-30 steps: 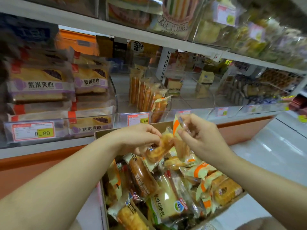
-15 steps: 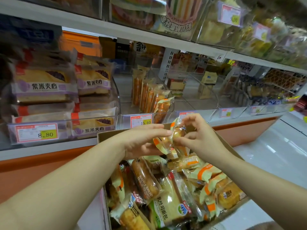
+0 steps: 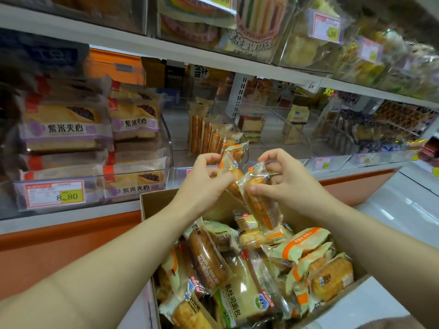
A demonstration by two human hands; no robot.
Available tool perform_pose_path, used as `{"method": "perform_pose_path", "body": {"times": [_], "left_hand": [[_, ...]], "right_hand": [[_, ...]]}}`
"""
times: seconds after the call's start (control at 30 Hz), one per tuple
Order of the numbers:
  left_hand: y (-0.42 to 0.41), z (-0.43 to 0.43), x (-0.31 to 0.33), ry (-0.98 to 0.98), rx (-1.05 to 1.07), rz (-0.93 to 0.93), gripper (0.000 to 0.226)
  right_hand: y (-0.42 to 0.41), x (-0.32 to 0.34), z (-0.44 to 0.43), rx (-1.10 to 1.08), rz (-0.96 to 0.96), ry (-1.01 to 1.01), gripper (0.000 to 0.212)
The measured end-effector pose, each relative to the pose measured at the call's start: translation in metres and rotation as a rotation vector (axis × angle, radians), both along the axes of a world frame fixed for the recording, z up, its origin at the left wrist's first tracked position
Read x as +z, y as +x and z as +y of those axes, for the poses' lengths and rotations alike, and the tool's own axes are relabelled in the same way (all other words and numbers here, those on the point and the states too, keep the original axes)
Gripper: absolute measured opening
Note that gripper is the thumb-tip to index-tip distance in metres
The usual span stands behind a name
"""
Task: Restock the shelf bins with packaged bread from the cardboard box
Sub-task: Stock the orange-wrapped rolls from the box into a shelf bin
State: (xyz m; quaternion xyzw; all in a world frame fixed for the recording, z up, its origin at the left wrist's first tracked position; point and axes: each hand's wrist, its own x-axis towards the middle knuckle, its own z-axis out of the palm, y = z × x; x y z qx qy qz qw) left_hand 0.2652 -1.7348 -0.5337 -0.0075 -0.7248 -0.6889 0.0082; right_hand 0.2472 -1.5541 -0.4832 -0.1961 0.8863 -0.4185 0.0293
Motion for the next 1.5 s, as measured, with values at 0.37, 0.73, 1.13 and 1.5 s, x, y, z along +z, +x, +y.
{"method": "perform_pose_path", "body": {"times": [0.37, 0.73, 1.13, 1.5], "left_hand": [[0.002, -0.007, 0.015, 0.071, 0.112, 0.051, 0.026], [0.004, -0.021, 0.021, 0.116, -0.011, -0.061, 0.024], [0.031, -0.054, 0.039, -0.07, -0.034, 0.26, 0.076], [-0.017, -0.056, 0.066, -0.309, 0.143, 0.39, 0.064]], "right_hand": [[0.008, 0.047, -0.011, 0.009, 0.063, 0.204, 0.061], [0.003, 0.066, -0.049, 0.112, 0.039, 0.345, 0.059], [0.001, 0.069, -0.071, 0.063, 0.269, 0.258, 0.031], [-0.041, 0.053, -0.082, 0.058, 0.576, 0.058, 0.035]]}}
